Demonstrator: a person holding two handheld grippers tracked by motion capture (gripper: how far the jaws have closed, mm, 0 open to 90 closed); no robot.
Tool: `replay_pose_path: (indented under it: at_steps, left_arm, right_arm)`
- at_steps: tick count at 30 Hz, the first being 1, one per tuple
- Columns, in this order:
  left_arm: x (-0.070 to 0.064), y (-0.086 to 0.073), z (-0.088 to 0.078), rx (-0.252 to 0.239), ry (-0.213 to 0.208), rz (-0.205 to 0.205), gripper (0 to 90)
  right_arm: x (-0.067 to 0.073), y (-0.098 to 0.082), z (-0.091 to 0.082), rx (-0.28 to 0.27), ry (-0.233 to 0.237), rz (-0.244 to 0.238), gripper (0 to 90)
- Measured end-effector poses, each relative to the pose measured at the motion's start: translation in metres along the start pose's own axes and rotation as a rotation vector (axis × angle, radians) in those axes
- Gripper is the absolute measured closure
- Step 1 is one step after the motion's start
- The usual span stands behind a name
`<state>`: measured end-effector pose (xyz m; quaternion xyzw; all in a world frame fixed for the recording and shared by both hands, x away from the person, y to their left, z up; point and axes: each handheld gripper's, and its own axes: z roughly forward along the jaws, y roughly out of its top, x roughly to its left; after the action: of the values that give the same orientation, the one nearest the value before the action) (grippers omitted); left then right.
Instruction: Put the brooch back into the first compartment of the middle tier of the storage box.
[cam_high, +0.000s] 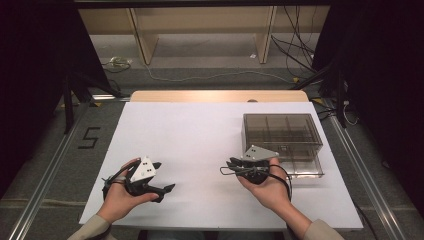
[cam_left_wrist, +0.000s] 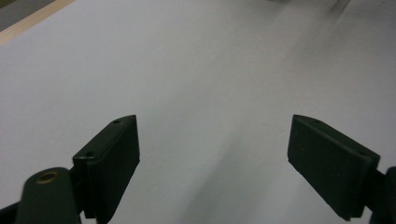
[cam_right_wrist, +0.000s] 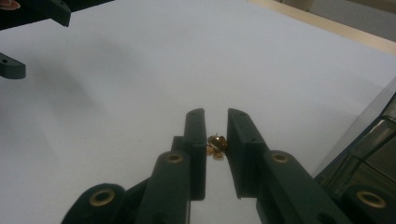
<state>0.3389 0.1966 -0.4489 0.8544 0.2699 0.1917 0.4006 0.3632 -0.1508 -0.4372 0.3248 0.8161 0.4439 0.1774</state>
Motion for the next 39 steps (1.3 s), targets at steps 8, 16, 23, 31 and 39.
replay_pose_path:
  at_steps: [8,16,23,31,39]
  left_arm:
    - [0.000,0.000,0.000,0.000,-0.001,-0.001,16.9]
    - [0.000,0.000,0.000,0.001,-0.001,-0.001,16.9]
    - [0.000,0.000,0.000,0.000,-0.001,-0.003,16.9]
    - [0.000,0.000,0.000,0.000,0.000,-0.001,16.9]
    - [0.000,0.000,0.000,0.000,0.000,-0.001,16.9]
  right_arm:
    - [-0.002,-0.001,-0.003,-0.004,-0.008,0.008,79.1]
    - [-0.004,-0.002,-0.005,-0.005,-0.012,0.012,79.1]
    - [-0.006,-0.003,-0.008,-0.009,-0.018,0.012,79.1]
    - [-0.008,-0.004,-0.011,-0.012,-0.025,0.014,79.1]
    - [-0.011,-0.005,-0.014,-0.015,-0.033,0.017,79.1]
